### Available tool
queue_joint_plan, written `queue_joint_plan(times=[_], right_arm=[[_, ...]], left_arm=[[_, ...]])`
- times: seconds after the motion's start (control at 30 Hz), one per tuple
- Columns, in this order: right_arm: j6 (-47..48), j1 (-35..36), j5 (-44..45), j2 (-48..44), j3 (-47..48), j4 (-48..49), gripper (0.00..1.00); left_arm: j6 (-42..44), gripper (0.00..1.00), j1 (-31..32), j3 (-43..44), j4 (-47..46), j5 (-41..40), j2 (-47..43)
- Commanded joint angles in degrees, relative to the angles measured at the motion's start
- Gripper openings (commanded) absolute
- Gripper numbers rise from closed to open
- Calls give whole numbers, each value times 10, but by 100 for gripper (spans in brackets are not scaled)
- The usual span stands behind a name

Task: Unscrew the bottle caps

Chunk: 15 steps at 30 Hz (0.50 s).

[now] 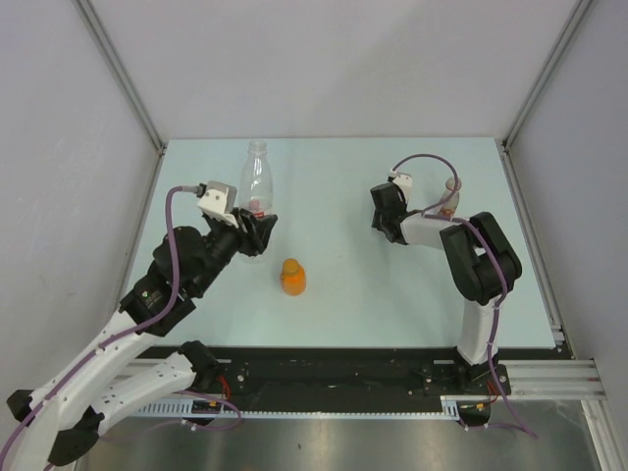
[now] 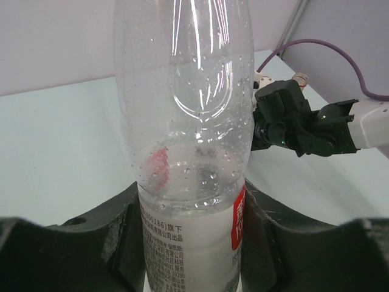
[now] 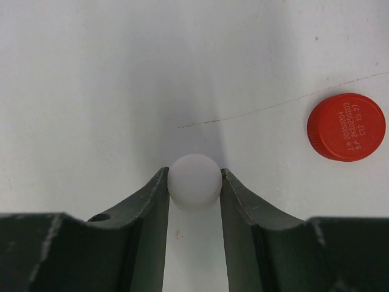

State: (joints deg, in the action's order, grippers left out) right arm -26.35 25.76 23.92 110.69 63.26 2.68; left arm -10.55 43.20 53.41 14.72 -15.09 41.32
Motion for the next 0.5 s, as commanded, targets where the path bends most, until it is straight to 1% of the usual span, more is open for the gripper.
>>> queue_joint_plan(times=[0.0, 0.13, 0.17, 0.23, 0.27, 0.43, 0.47], right_arm=[[-5, -2, -5, 16, 19, -14, 1], [-5, -2, -7, 19, 19, -23, 6], [-3, -2, -10, 20, 19, -25, 10], [-1, -2, -10, 19, 19, -24, 13], [0, -2, -12, 18, 19, -25, 16], [5, -2, -15, 15, 19, -25, 25], [6, -2, -15, 15, 19, -25, 28]], left_arm=[[-2, 6, -2, -1, -15, -13, 3], [-2, 8, -2, -1, -15, -12, 5], [-2, 9, -2, -1, -16, -11, 6], [-4, 9, -2, -1, -17, -7, 7], [-4, 10, -2, -1, -16, -6, 7], [-5, 11, -2, -3, -15, -5, 6], [-5, 12, -2, -3, -15, -5, 5]])
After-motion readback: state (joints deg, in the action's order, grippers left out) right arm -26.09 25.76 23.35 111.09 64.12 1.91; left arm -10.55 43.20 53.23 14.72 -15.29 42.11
